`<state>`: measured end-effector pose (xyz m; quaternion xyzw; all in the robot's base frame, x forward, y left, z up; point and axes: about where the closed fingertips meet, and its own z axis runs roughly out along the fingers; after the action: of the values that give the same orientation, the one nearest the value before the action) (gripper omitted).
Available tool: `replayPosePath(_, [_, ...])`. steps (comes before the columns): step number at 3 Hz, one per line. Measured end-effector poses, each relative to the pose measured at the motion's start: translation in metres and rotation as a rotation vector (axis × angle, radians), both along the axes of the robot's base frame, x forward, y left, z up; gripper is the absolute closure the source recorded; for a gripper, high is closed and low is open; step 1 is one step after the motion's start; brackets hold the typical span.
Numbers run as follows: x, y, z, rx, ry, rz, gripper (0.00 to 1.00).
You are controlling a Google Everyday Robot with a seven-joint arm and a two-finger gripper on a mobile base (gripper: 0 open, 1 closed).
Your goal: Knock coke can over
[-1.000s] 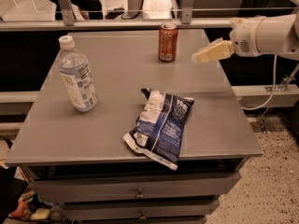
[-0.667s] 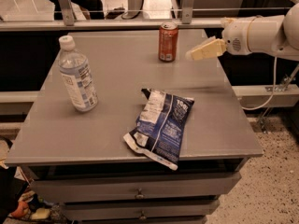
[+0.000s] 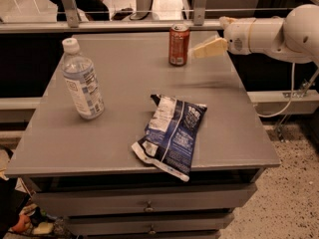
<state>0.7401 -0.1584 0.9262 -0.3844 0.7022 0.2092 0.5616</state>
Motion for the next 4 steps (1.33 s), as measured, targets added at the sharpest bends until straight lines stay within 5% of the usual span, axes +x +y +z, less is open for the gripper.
replayPosePath(4, [0.048,0.037,-0.036,0.211,-0.041,0.079,0.00])
